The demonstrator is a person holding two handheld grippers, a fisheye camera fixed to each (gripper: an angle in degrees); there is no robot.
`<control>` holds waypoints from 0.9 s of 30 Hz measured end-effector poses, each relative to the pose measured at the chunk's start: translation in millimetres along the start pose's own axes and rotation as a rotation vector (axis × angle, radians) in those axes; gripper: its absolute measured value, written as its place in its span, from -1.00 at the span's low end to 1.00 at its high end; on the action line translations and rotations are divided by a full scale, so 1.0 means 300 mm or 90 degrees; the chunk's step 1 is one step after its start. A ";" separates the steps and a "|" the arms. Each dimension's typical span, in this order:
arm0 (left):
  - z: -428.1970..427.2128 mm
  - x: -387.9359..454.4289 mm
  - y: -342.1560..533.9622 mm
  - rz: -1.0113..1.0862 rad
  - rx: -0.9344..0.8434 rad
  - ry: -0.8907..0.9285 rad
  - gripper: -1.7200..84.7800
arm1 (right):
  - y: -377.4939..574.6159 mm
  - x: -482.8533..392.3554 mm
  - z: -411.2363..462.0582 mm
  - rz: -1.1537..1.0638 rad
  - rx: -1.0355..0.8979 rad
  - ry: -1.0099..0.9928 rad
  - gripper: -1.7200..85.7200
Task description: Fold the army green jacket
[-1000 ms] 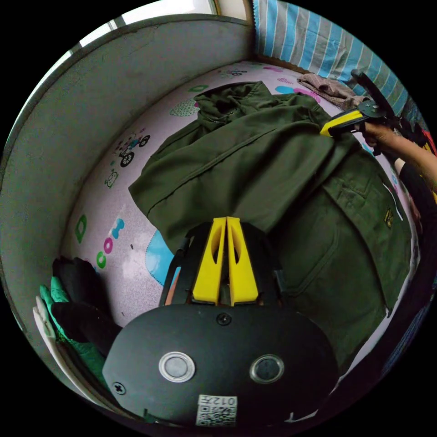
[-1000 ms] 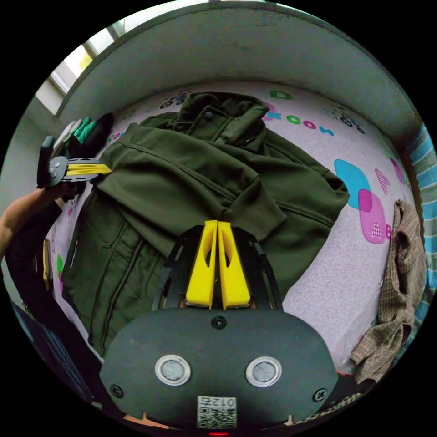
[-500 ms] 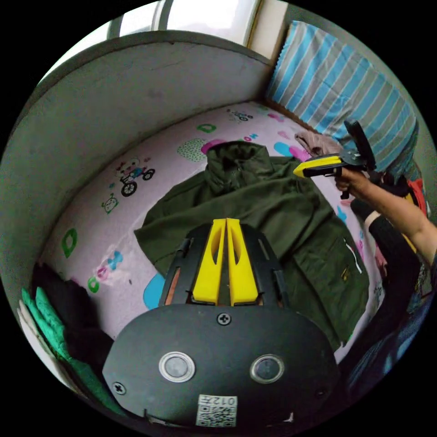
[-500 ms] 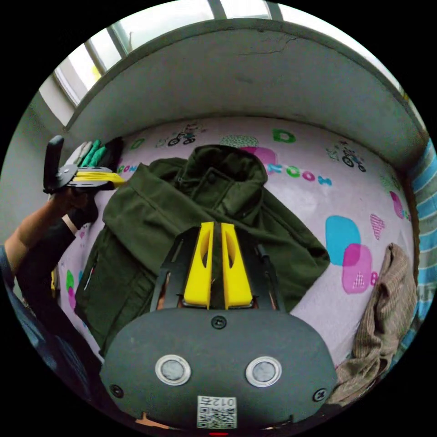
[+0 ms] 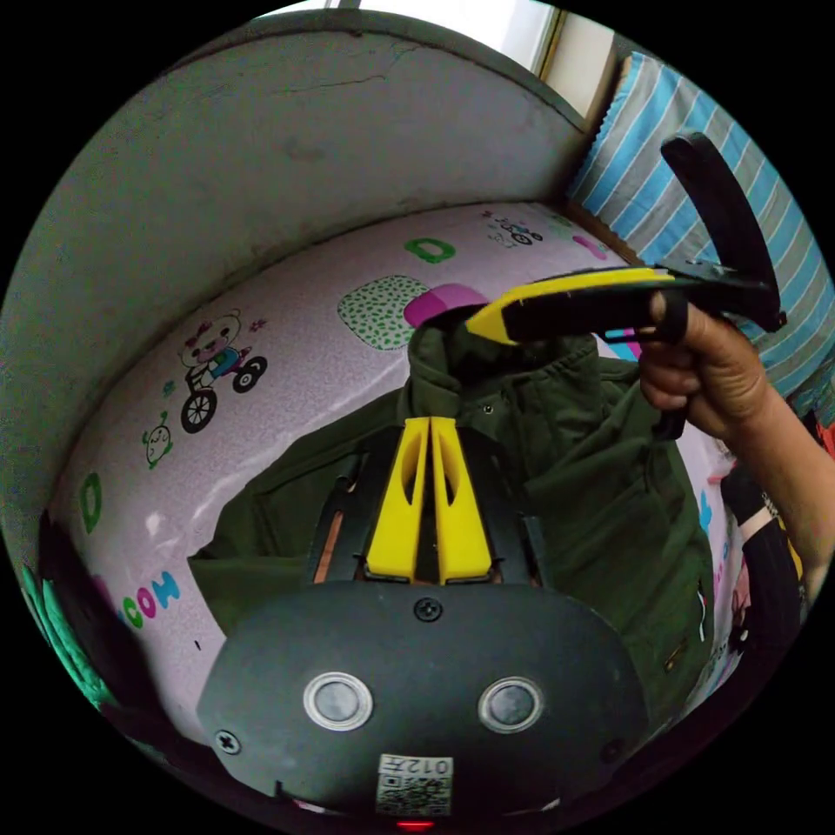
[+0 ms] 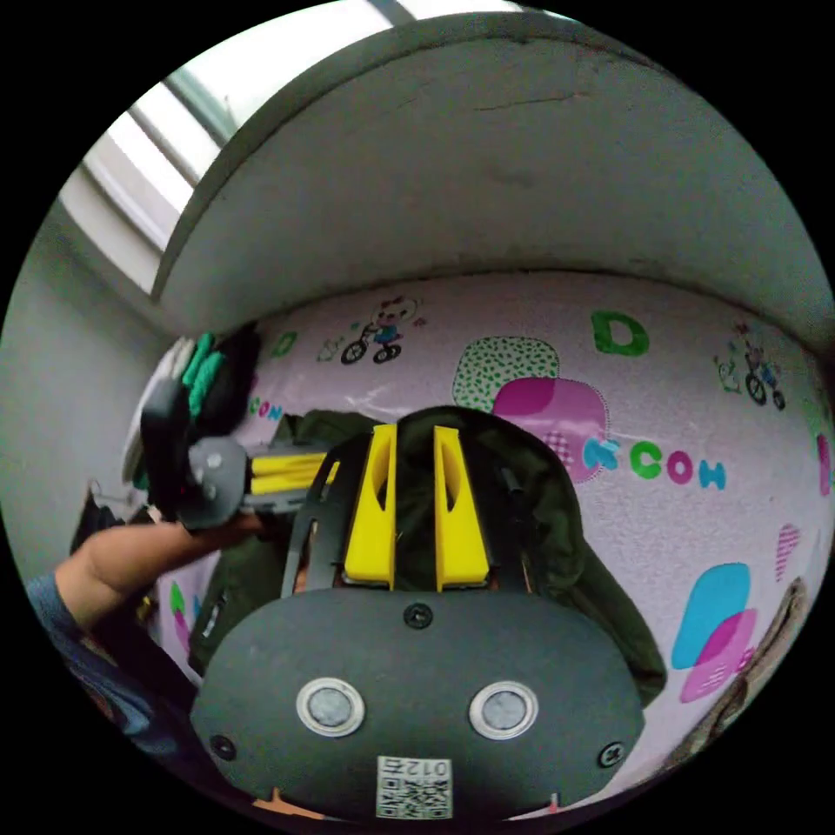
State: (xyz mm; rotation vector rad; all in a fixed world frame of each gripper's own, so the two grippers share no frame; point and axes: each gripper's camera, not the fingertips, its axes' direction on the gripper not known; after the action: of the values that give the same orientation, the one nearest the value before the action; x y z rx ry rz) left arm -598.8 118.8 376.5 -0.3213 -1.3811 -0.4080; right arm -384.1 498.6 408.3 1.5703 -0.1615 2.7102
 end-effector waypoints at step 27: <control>0.058 -0.146 0.030 -0.073 0.087 0.076 -0.95 | -0.348 -0.246 0.012 -0.170 -0.224 0.242 -0.98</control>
State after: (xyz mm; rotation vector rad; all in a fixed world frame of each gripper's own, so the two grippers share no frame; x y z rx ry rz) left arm -615.9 138.5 336.2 -0.1044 -1.3069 -0.4185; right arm -338.2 605.6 355.1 0.8985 -0.3674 2.5330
